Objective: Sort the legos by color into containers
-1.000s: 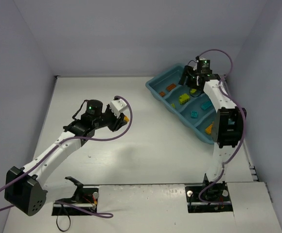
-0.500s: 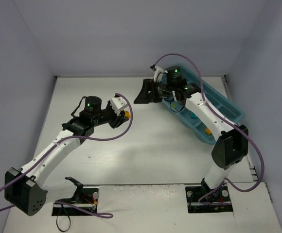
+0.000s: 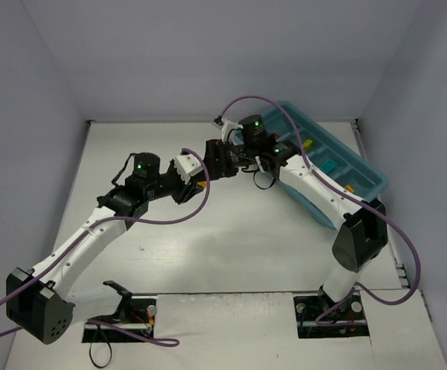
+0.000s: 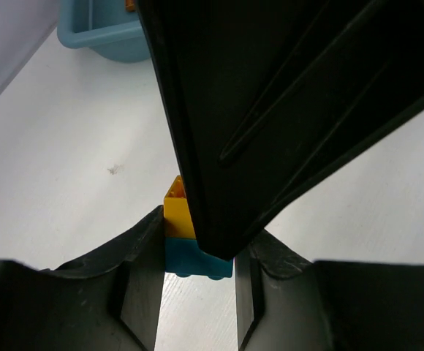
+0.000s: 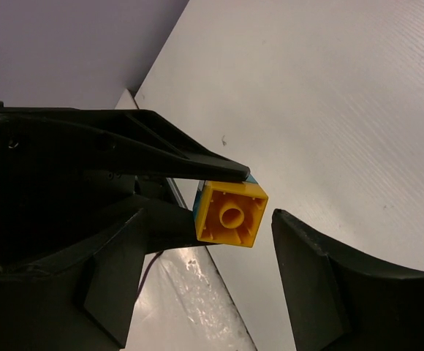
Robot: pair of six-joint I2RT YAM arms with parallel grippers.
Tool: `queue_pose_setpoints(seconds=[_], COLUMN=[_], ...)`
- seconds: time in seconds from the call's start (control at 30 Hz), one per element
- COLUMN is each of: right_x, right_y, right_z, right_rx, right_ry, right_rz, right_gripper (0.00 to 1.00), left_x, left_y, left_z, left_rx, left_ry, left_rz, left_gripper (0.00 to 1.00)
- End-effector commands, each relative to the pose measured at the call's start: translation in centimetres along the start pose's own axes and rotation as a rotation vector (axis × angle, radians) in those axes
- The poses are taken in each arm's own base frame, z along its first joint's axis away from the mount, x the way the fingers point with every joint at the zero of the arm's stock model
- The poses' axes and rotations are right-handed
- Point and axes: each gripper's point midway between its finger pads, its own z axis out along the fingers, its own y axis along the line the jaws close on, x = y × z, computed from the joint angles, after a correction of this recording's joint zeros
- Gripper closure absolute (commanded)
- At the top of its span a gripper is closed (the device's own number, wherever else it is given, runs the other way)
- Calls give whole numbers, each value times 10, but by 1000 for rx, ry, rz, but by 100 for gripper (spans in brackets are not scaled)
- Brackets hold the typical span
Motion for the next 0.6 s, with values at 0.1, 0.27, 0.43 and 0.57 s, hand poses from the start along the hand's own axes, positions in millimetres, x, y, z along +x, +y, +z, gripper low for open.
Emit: queue_pose_setpoints(seconds=[0.1, 0.27, 0.43, 0.57], right_x=[-1, 6, 10, 10], right_y=[13, 8, 4, 3], right_z=[9, 12, 14, 14], right_rx=[-33, -24, -14, -13], right_ry=[-14, 0, 9, 8], right_rz=[-26, -5, 8, 9], right_gripper=[39, 42, 49, 62], left_x=[-51, -52, -52, -52], left_y=[8, 7, 7, 7], left_z=[-17, -16, -16, -17], left_rx=[-34, -29, -34, -36], left_ry=[-135, -141, -144, -146], left_rz=[85, 83, 85, 86], left_gripper=[87, 87, 87, 87])
